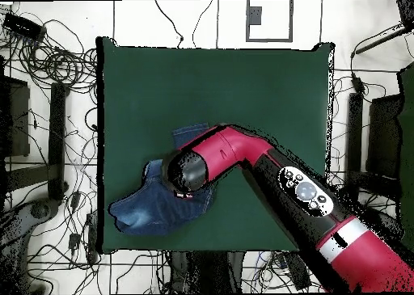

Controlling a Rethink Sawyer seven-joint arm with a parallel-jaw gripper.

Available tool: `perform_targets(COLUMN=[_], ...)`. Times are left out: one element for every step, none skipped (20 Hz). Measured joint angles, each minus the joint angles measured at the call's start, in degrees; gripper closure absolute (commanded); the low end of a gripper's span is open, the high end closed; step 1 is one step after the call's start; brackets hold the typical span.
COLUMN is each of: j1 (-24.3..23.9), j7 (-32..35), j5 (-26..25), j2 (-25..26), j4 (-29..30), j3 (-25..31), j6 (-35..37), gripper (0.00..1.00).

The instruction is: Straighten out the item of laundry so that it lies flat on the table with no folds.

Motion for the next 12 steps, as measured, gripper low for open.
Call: perform_targets(j1=[0.01,0.02,0.02,0.02,0.02,0.02,0.02,0.02,0.02,0.02,0.02,0.02], j7=[0.00,0.00,0.00,0.00,0.00,0.00,0.00,0.00,0.00,0.00,0.00,0.00], j5=[0.01,0.02,0.08,0.15,0.22,0.32,0.34,0.37,0.37,0.37,0.37,0.37], j2=[-0.12,-0.41,-0.67,-0.85,-1.02,-1.29,-1.43,-1.57,-2.05,-2.26,-2.36,-2.46], j4=[0.18,0.69,1.12,1.42,1.71,2.11,2.29,2.47,2.98,3.27,3.49,3.71], j3=[0.01,0.00,-0.02,-0.03,-0.04,-0.05,-0.06,-0.07,-0.09,-0.14,-0.19,-0.24], j6=[0.03,0.09,0.21,0.33,0.46,0.76,0.93,1.09,1.69,2.20,2.59,2.98], gripper=[0.00,0.00,0.00,0.00,0.00,0.00,0.00,0.00,0.00,0.00,0.00,0.00])
